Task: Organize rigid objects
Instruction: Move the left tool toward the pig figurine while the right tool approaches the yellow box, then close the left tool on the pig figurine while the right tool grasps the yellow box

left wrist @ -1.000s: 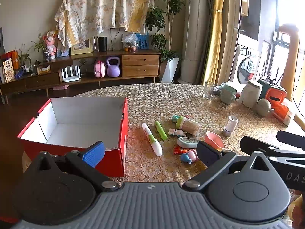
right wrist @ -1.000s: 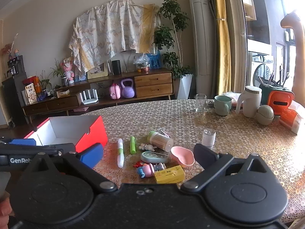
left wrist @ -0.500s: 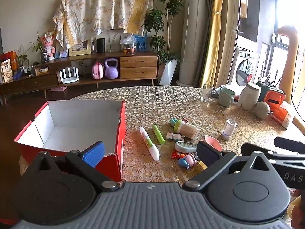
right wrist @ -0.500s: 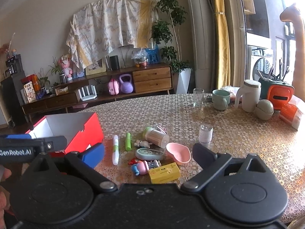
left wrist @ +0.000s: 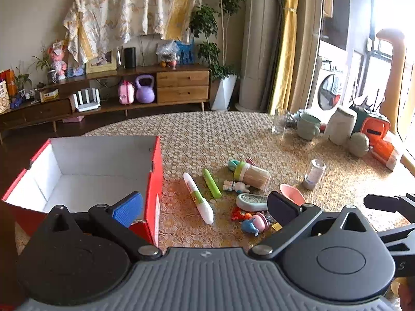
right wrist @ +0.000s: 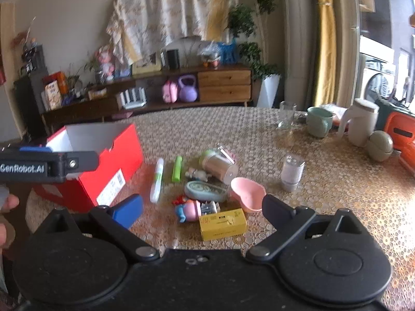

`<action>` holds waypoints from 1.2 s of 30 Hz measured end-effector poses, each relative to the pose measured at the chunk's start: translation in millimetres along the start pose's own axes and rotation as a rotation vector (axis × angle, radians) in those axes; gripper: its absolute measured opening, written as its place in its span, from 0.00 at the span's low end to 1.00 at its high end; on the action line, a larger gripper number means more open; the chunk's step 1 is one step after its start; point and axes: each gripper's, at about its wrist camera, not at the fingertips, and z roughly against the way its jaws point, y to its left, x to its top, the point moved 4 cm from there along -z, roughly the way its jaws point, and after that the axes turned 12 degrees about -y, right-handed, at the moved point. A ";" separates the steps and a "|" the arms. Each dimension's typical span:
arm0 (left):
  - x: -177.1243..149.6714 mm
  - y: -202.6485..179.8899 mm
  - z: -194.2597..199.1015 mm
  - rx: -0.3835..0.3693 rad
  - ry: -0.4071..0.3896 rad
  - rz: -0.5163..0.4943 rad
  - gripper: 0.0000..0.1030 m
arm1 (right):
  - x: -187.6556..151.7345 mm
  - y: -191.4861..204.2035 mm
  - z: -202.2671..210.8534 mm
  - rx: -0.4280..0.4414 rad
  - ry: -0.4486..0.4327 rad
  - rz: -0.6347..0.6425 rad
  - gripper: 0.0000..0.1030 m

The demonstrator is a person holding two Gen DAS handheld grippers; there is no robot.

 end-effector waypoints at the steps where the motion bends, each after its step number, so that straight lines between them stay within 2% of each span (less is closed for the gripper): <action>1: -2.0 -0.7 -4.9 -0.005 0.010 -0.004 1.00 | -1.2 0.9 -2.7 0.008 0.007 0.008 0.95; 9: -24.7 -15.6 -43.0 -0.052 0.051 -0.060 1.00 | -26.4 -6.5 -35.8 0.040 0.100 0.091 0.89; 12: -31.1 -19.7 -60.1 -0.076 0.093 -0.034 1.00 | -35.3 -10.4 -47.4 0.037 0.142 0.096 0.83; 15: -36.9 -23.2 -75.6 -0.091 0.137 -0.010 1.00 | -41.5 -12.2 -55.9 0.036 0.160 0.110 0.83; 27: -64.4 -41.9 -120.1 -0.135 0.224 -0.025 0.99 | -58.2 -20.3 -81.6 0.037 0.209 0.123 0.80; 29: -66.3 -45.2 -126.8 -0.136 0.236 -0.023 0.96 | -57.9 -21.0 -85.9 0.040 0.213 0.119 0.80; 30: -67.3 -46.5 -130.0 -0.141 0.244 -0.022 0.91 | -58.3 -21.1 -87.8 0.040 0.215 0.117 0.80; 34: -71.0 -51.8 -141.1 -0.143 0.262 -0.029 0.89 | -60.2 -22.6 -93.6 0.038 0.221 0.110 0.80; 36: -72.5 -54.4 -145.4 -0.153 0.270 -0.023 0.84 | -60.7 -25.0 -97.5 0.037 0.219 0.108 0.80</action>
